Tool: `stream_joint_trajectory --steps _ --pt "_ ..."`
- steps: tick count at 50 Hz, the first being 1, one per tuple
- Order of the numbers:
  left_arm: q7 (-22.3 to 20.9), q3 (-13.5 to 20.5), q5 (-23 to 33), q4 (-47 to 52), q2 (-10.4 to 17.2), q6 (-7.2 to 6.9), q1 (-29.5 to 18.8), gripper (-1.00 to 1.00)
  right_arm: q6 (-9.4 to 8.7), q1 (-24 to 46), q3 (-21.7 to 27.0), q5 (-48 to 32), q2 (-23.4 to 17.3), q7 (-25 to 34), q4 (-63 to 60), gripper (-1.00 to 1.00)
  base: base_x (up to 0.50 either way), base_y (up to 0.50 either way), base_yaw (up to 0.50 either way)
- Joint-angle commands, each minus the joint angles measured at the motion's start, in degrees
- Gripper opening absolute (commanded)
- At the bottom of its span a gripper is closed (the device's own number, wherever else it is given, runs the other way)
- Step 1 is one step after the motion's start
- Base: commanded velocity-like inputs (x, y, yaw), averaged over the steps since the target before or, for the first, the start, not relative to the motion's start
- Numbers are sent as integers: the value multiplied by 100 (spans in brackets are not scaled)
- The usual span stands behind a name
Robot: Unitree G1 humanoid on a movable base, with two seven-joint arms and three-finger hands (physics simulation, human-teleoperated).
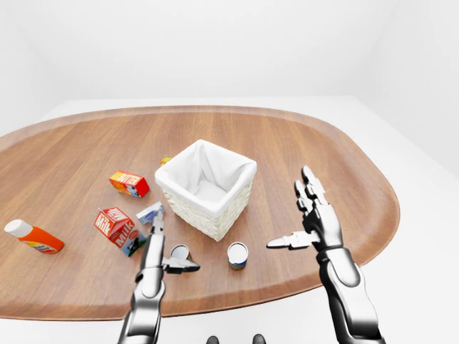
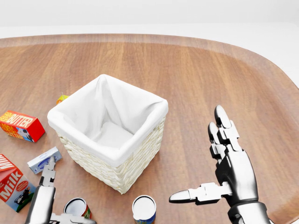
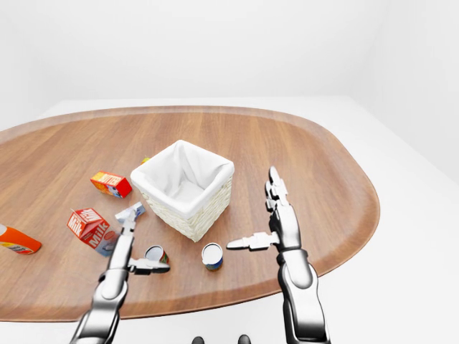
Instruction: Pick up the tomato sauce, and put it in the basket.
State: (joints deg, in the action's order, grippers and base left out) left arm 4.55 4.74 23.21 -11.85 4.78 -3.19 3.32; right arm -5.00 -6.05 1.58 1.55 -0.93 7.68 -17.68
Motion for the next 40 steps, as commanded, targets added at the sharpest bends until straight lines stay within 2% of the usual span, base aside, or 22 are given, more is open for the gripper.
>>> stream_joint_trajectory --steps 1,5,9,16,24,25,38,40 --pt "66 -12 -33 -272 29 128 -89 100 0 1 -11 -14 4 -1 58 100 0 0 0" --pt "66 -3 -53 -313 41 129 -100 100 0 -4 -12 -11 2 -3 13 100 0 0 0" --pt "106 16 -83 -482 65 217 -148 100 0 -16 -14 -11 0 1 -22 100 0 0 0" --pt "111 21 -103 -516 72 201 -154 100 0 -14 -14 -16 2 3 4 100 0 0 0" --pt "157 38 -173 -790 103 345 -223 100 0 -13 -14 -22 2 6 59 100 0 0 0" --pt "180 49 -198 -918 118 419 -263 100 0 -16 -16 -24 2 6 61 100 0 0 0" --pt "239 77 -279 -1208 174 532 -332 100 0 -22 -17 -27 2 9 64 100 0 0 0" --pt "269 82 -297 -1364 192 613 -386 100 0 -28 -20 -29 2 11 59 100 0 0 0"
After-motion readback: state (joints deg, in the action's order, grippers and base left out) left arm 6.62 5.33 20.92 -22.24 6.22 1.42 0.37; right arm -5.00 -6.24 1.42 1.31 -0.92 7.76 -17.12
